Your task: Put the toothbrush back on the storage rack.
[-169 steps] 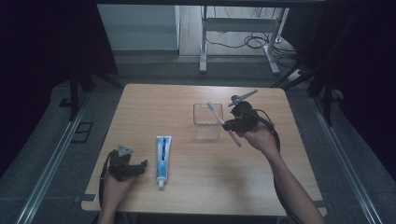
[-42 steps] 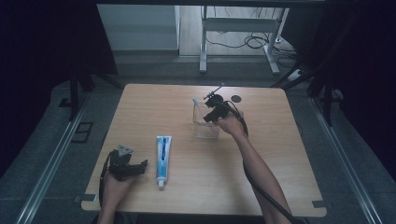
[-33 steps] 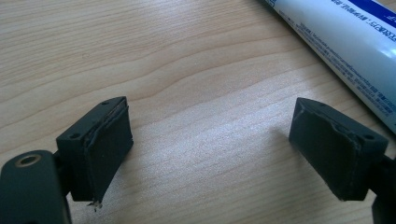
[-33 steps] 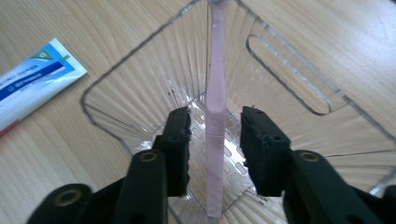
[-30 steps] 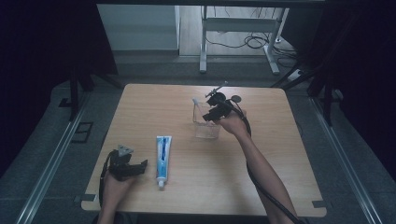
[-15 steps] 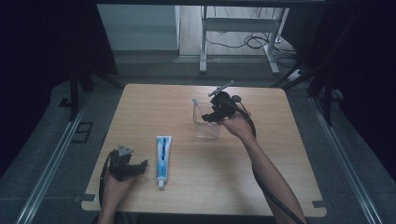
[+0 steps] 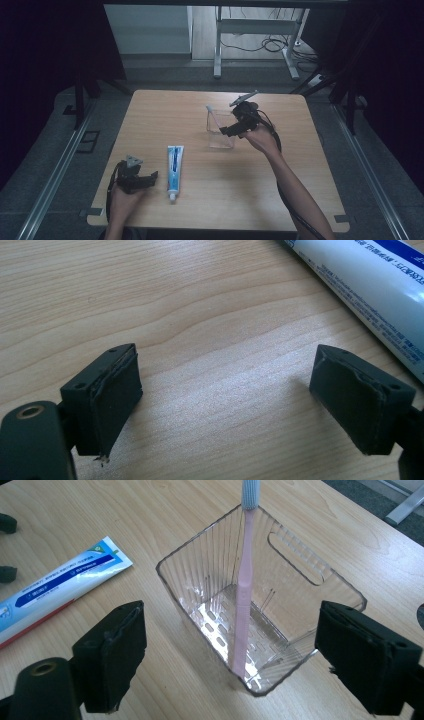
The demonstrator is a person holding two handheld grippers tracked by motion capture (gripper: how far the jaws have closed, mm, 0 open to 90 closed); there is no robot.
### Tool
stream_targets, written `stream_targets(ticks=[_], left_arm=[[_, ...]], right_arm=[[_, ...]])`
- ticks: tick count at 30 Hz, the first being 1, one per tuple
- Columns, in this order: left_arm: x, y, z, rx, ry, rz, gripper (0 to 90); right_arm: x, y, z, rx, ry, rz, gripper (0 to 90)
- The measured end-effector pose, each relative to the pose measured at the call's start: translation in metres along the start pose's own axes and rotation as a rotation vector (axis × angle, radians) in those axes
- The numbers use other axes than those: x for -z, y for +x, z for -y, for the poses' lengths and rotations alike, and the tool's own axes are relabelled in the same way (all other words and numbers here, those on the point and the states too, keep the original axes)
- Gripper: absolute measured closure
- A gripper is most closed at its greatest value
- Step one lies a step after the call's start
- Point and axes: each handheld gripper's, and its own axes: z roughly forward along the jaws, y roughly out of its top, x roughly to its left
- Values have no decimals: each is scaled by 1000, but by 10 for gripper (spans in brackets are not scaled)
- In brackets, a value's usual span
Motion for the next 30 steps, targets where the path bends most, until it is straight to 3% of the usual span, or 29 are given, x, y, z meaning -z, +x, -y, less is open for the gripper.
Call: stream_targets(ticks=[12, 30], left_arm=[[0, 0, 0, 0, -1, -1, 130], [0, 0, 0, 1, -1, -1, 131]], right_arm=[[11, 4, 17, 12, -22, 17, 13], [31, 6, 48, 23, -49, 33, 3]])
